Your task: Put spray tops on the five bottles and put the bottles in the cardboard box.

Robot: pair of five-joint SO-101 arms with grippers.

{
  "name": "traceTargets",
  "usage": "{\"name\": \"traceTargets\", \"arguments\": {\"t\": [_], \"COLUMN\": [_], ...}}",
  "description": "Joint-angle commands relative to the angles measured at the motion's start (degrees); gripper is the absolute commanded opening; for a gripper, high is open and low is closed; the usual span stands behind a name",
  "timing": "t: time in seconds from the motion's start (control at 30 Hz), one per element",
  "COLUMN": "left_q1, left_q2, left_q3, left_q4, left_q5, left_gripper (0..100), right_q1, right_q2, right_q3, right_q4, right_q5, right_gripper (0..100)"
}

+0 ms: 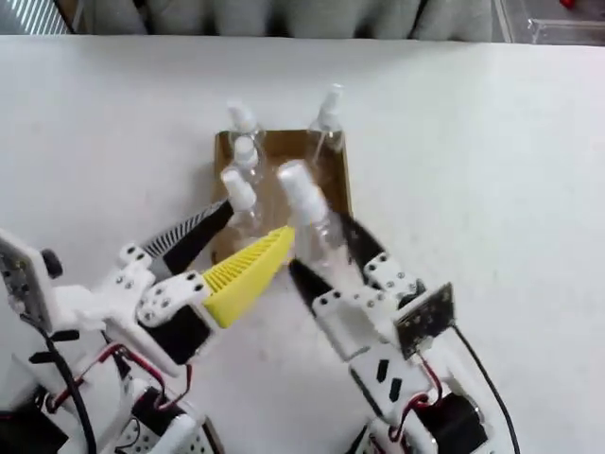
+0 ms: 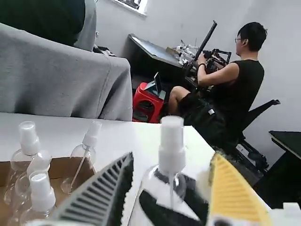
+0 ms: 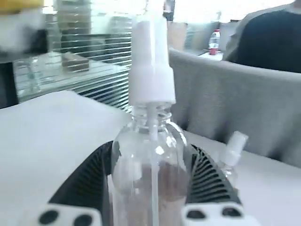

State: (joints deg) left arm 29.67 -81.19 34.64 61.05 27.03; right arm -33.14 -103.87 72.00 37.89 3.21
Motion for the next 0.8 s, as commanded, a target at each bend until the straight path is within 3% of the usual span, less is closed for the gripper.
{"name": "traceTargets", "arguments": {"t": [0.0, 0.1, 0.37, 0.53, 0.63, 0.77], "left_q1": [0.22, 0.4, 1.19, 9.01, 10.07, 10.95], "left_q2": [-1.8, -2.07, -4.7, -18.42, -25.27, -23.16], "left_q3": [-1.85, -2.02, 2.73, 14.77, 20.4, 24.53], "left_q4": [2.37, 2.02, 2.29, 2.2, 1.93, 0.53], "left_q5": [-0.7, -1.67, -3.43, -5.01, -9.05, -9.76], "left_gripper": [14, 1, 2, 2, 2, 2], "right_q1": [5.85, 6.29, 6.11, 5.58, 2.68, -2.86], "right_q2": [0.57, 0.75, 5.93, 16.13, 20.88, 26.95], "right_q3": [-0.97, -3.08, -11.96, -20.13, -26.2, -32.18], "right_q4": [-5.85, -7.69, -7.78, -8.31, -8.22, -8.22], "right_q5": [-0.53, -0.53, -0.53, -0.97, -5.45, -7.65], "right_gripper": [1.5, 1.5, 1.5, 1.5, 1.5, 1.5]}}
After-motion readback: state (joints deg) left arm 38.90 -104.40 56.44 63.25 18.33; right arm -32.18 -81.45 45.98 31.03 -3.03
